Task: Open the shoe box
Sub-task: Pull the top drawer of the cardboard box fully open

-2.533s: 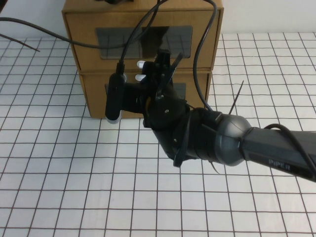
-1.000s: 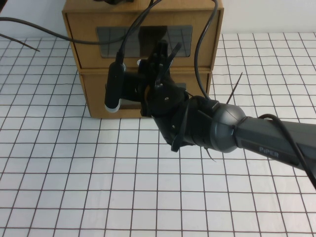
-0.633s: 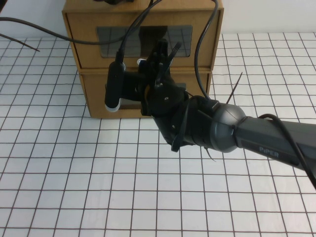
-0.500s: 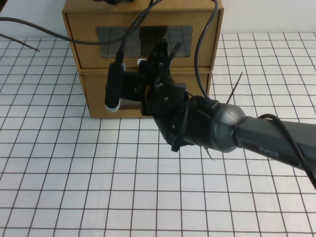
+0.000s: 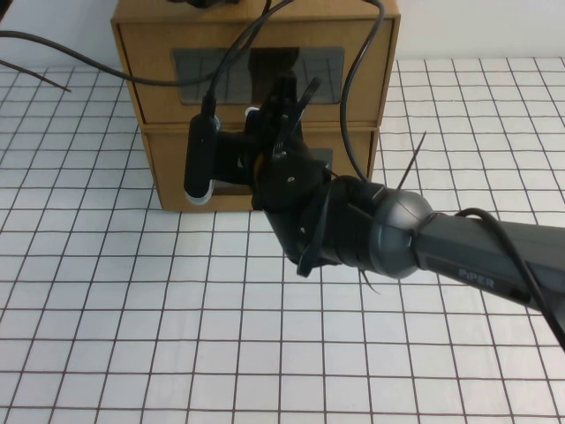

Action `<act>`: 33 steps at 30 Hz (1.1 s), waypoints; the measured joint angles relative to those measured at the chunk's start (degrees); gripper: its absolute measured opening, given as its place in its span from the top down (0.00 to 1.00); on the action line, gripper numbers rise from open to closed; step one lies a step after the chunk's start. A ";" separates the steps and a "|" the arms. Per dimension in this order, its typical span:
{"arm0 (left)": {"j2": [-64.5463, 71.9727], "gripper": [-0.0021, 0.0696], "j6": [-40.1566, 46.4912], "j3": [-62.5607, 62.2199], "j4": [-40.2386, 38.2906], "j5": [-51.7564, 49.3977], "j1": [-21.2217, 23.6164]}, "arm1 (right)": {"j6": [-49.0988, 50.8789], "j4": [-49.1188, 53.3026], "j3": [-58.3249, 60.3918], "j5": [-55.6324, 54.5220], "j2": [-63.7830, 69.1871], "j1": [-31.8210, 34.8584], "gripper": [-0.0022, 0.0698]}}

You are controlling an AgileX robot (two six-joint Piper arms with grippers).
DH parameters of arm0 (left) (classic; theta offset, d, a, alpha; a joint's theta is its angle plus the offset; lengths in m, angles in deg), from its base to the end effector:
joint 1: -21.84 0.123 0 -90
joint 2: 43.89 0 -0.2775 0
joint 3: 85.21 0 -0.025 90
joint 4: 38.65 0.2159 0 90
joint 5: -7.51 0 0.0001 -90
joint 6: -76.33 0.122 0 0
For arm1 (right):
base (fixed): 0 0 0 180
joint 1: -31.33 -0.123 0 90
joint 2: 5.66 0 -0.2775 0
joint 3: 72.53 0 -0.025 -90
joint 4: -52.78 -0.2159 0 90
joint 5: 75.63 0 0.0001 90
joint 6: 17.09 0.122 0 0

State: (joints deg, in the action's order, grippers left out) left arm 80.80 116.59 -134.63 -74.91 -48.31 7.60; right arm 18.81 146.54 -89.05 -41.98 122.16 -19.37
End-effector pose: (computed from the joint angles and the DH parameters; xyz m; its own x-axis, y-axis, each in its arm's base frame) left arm 0.4189 -0.1679 0.3689 -0.3466 0.3640 -0.8645 0.7444 0.6675 -0.0174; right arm 0.3541 0.3260 0.2543 0.1611 -0.9262 -0.3409 -0.3374 0.2729 -0.9009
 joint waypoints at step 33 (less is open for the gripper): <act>0.00 0.97 0.00 0.00 0.00 -0.13 0.00 | -6.01 -11.79 17.57 3.18 -15.30 -10.33 0.96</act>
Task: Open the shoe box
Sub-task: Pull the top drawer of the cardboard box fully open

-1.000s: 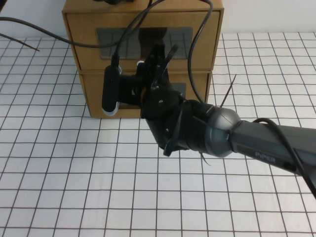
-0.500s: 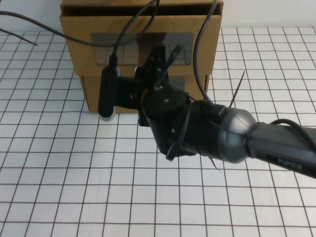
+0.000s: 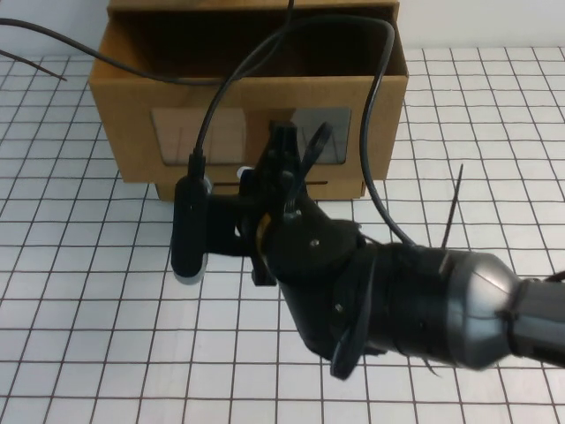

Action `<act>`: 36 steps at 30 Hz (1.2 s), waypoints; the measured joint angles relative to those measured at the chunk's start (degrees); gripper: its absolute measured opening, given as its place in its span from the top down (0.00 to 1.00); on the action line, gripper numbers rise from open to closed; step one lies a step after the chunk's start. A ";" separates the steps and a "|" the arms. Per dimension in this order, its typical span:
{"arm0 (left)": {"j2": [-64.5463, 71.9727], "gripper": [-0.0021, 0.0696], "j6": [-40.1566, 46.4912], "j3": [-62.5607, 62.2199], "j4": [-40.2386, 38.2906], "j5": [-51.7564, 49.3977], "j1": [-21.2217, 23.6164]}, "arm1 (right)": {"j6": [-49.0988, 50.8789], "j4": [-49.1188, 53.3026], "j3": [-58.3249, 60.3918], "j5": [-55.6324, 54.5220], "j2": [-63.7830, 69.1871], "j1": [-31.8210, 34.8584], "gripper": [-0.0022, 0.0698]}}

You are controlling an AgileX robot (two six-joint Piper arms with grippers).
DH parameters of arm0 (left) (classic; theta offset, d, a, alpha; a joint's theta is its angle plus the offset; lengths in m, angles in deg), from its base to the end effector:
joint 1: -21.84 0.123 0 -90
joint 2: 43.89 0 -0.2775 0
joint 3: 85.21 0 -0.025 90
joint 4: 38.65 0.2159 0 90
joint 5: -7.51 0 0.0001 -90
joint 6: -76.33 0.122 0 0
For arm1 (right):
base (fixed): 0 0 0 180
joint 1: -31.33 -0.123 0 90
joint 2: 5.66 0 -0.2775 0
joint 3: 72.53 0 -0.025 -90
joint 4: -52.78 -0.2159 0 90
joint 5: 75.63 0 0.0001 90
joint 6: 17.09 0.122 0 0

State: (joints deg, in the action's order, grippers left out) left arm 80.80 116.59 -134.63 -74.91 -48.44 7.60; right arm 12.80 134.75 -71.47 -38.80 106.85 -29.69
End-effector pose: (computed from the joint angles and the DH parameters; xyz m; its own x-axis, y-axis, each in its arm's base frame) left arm 0.4187 -0.1680 0.3687 -0.3476 0.3651 -0.8636 0.7453 0.6665 -0.0182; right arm 0.2570 0.3143 0.2675 0.1950 -0.9224 -0.3333 -0.4743 0.2088 -0.8552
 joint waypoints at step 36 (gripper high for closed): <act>0.12 0.97 -2.19 -4.59 0.70 -5.75 0.00 | 0.12 -19.44 9.74 7.06 -14.43 -10.64 0.66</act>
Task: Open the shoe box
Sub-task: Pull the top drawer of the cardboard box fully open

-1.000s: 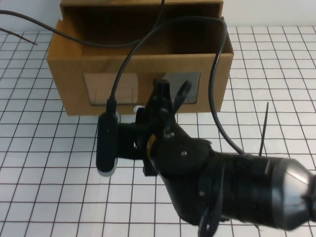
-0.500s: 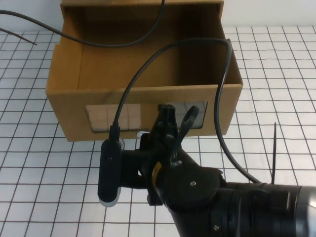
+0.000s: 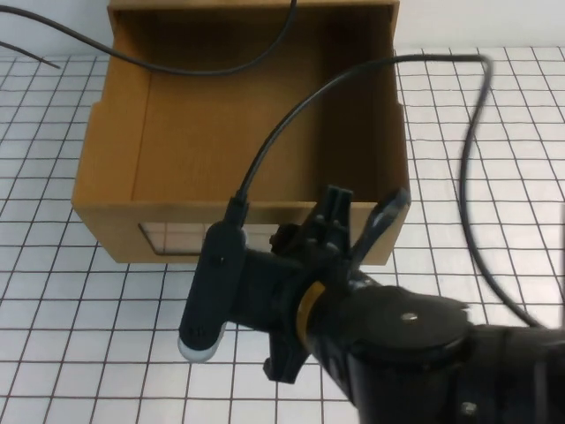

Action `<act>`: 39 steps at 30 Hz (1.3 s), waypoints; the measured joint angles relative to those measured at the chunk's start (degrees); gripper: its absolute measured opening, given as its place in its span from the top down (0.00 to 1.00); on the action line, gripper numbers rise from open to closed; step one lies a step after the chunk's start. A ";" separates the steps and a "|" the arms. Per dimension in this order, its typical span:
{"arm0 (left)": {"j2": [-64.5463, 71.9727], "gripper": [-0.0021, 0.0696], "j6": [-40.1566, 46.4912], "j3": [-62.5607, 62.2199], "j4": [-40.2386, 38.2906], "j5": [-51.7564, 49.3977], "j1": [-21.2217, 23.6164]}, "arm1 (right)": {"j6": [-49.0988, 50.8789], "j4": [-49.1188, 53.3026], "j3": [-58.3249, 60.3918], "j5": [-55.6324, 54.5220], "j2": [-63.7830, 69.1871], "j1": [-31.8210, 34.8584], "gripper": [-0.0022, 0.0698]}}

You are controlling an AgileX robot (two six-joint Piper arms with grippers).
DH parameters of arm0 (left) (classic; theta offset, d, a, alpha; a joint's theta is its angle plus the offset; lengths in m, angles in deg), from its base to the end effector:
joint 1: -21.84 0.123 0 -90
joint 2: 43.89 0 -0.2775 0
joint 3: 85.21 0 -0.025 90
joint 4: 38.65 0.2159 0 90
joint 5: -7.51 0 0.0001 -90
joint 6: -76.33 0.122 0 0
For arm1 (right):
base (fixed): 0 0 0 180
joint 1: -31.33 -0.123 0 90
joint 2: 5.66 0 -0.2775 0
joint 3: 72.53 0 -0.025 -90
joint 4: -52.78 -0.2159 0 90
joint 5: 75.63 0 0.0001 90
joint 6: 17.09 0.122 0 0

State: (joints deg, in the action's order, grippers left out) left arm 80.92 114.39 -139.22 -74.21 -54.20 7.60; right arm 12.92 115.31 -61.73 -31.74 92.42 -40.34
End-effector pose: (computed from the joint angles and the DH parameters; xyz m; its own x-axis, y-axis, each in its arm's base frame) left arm 0.4085 -0.1682 0.3819 -0.3536 0.3833 -0.8533 0.7665 0.6416 -0.0294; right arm 0.1725 0.2819 0.2862 0.0535 -0.8655 -0.4980 -0.6408 0.3527 -0.6818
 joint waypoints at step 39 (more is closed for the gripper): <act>-67.52 0.97 -8.55 66.97 19.56 33.20 0.00 | -14.52 -49.69 10.96 -5.83 -39.07 50.82 0.99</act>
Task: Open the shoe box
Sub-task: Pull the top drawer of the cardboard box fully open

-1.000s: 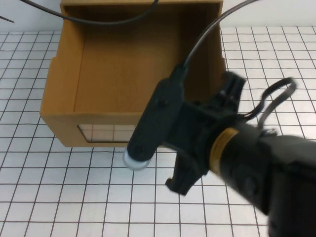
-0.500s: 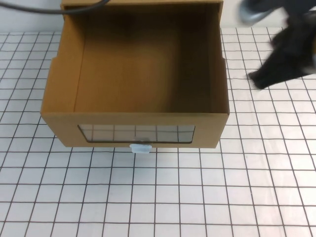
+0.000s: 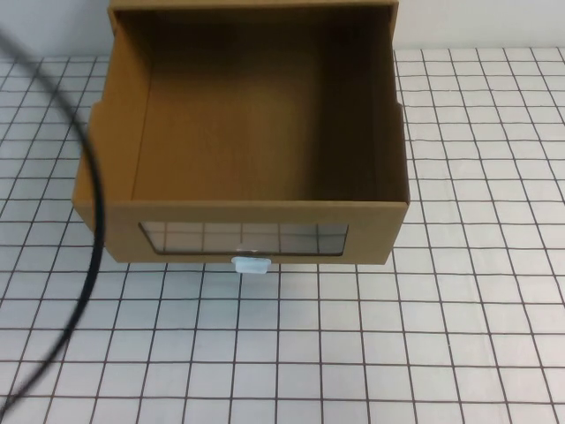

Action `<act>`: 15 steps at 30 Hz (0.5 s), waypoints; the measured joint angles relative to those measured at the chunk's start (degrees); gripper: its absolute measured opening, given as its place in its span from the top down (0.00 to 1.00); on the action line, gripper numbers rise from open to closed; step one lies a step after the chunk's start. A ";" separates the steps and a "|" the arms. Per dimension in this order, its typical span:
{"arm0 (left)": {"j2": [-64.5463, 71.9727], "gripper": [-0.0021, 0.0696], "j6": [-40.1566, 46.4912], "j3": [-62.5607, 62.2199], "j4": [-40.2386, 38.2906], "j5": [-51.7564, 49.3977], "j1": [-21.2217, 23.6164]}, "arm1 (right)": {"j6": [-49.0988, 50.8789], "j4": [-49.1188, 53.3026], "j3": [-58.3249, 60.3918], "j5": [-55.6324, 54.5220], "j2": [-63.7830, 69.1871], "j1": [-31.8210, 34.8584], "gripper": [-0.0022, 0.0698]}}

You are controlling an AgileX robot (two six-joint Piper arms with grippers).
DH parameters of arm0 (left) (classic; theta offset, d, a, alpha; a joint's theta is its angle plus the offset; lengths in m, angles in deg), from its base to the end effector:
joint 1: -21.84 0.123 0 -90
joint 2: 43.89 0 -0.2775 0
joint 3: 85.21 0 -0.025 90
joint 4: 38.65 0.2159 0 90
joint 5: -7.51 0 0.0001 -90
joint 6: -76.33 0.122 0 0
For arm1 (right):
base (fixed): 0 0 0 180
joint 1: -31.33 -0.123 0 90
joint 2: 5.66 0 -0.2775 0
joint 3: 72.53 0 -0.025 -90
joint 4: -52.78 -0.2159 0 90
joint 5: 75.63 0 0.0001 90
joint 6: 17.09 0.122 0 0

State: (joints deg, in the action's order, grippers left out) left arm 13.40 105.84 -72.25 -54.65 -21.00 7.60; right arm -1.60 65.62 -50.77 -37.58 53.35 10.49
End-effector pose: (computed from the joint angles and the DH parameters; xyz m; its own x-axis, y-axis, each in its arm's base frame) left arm 0.1556 -0.0561 0.4364 -0.0291 0.2784 -0.9600 0.3919 0.8867 0.2453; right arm 0.1674 0.0458 0.3632 -0.4607 -0.0772 -0.8842 -0.1977 0.9801 0.0174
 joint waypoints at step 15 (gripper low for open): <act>-41.92 0.97 0.13 50.58 -4.90 16.93 0.00 | 1.13 -4.01 25.66 -14.95 -28.83 0.35 0.99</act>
State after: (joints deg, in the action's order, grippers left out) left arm -28.52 105.97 -21.67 -59.54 -4.07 7.60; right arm -0.47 61.61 -25.11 -52.53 24.51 10.84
